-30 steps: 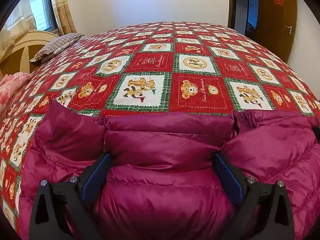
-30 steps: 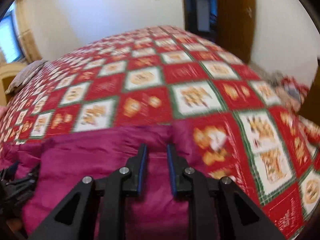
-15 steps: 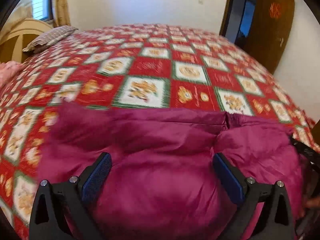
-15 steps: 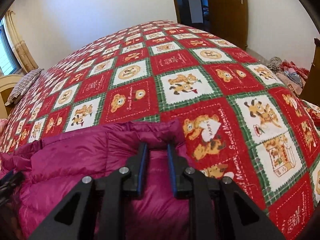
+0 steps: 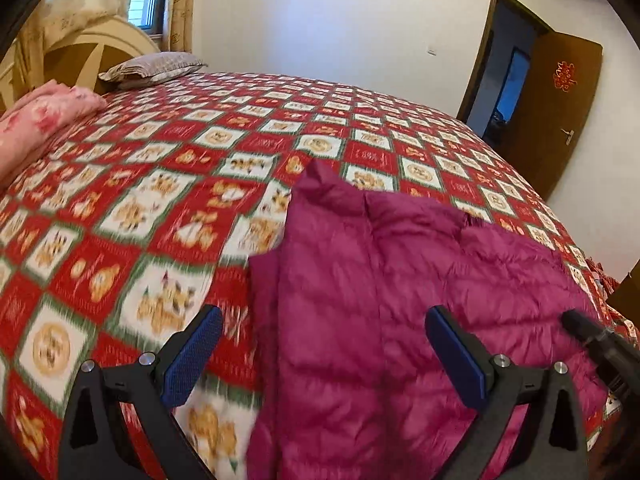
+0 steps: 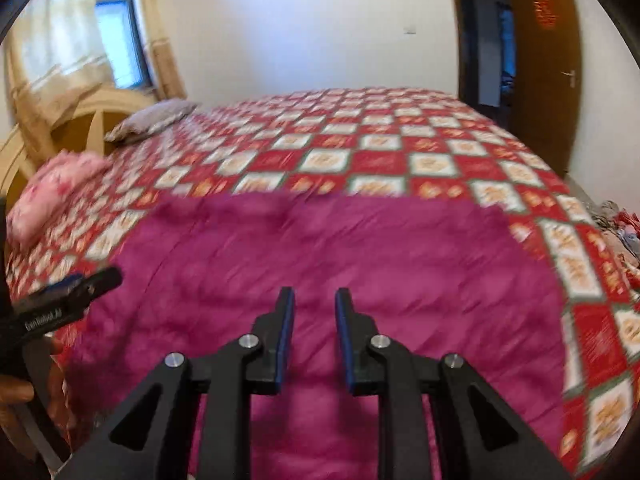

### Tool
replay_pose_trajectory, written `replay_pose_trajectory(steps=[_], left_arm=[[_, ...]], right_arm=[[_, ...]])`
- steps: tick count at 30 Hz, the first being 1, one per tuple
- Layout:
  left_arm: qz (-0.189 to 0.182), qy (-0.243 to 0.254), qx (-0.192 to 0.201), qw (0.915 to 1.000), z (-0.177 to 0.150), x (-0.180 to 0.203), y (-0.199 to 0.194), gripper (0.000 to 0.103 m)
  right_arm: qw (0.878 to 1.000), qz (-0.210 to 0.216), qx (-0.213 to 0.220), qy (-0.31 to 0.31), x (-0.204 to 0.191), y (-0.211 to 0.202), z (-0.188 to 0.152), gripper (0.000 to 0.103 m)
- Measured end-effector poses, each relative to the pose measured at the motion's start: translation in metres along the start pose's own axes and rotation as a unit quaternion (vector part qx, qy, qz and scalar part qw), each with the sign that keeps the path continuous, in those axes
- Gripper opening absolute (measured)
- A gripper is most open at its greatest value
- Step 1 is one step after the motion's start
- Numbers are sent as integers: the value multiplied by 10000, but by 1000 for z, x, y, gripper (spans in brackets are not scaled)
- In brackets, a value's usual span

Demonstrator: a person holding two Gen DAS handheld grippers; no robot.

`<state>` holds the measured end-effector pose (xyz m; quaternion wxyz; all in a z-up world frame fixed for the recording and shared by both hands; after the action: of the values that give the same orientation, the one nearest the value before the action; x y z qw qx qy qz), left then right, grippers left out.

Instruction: Fold large clothes

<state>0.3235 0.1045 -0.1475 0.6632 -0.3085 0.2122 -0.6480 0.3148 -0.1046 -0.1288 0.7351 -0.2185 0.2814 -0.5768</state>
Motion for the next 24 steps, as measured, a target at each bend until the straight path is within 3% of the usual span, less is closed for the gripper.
replay_pose_trajectory(steps=[3,10,12,15,18,20,21,22,24], left_arm=[[-79,-204,-59,9997,-14,-5,0,102],[-347,-777,-664,9942,-47,-13,23,102],[-337,-782,-459,9953,-53,-11,17,102],[-426,-687,-469,9956,-57,-1,13,102],[-1059,-1076,-430,9876,-58,2,11,101],[-1558,-1429,-371,9767,-56,1,10,100],[-1842,-1620,-379,9687,-55,2,10,82],[-1956,-1732,-348,9646,-53,2,9,51],[-2109,-1740,-241,9616,-49,7,5,40]], right_arm=[[9996,11,-257,124,-10,20,-20,22],[9988,-152,-436,137,-8,38,-35,22],[9988,-199,-432,87,-9,39,-36,22],[9989,-170,-399,173,-7,38,-38,22],[9991,-169,-352,178,-8,38,-39,22],[9990,-138,-340,244,-6,37,-40,22],[9990,-126,-343,262,-6,38,-40,22],[9990,-107,-347,278,-5,38,-40,22],[9988,-52,-358,336,-4,38,-39,22]])
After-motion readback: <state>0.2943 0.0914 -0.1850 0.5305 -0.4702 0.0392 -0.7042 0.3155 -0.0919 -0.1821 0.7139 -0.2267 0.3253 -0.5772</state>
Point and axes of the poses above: each gripper's, at about its wrist camera, not at the fingertips, and y roughly the way its jaws point, x to its right, z to its top, the point moved 2 cm from there along y, roughly the way its jaws point, and after that the axes turned 5 degrees about z, right-handed, at the moved point
